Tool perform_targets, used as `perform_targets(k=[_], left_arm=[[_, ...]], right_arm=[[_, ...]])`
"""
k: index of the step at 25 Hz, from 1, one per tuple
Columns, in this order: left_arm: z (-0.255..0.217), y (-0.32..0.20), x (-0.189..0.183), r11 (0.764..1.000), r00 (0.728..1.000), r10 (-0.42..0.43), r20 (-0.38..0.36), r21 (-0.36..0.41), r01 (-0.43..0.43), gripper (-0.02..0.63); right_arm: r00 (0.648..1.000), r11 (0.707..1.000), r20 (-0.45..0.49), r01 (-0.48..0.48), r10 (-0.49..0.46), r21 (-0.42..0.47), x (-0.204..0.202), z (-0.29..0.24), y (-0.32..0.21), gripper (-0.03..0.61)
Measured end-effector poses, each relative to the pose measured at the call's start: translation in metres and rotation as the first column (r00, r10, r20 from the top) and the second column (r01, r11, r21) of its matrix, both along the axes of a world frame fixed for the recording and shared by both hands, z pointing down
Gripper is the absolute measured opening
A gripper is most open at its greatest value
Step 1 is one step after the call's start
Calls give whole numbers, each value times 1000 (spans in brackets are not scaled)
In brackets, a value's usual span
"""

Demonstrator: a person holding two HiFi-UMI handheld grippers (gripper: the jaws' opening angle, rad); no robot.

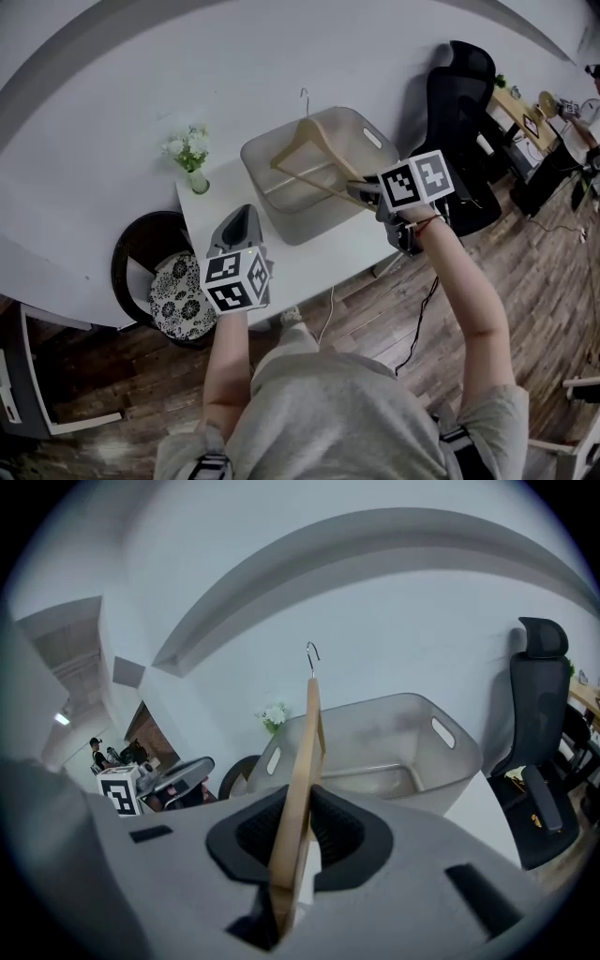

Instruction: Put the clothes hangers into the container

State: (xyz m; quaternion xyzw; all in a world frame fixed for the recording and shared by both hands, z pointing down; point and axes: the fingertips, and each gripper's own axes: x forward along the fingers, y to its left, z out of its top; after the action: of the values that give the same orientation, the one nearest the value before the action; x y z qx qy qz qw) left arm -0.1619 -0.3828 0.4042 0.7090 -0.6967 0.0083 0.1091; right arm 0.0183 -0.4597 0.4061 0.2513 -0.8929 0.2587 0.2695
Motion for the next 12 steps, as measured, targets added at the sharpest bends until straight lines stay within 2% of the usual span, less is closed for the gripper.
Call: perform_targets(k=[8, 12], left_arm=[[3, -7, -5, 1000, 1000, 6, 0, -5, -6, 8], [6, -10, -7, 1000, 1000, 3, -4, -8, -3, 8]], right_arm=[[989, 993, -92, 108, -112, -56, -22, 12, -19, 54], [979, 991, -151, 134, -137, -31, -31, 19, -29, 54]])
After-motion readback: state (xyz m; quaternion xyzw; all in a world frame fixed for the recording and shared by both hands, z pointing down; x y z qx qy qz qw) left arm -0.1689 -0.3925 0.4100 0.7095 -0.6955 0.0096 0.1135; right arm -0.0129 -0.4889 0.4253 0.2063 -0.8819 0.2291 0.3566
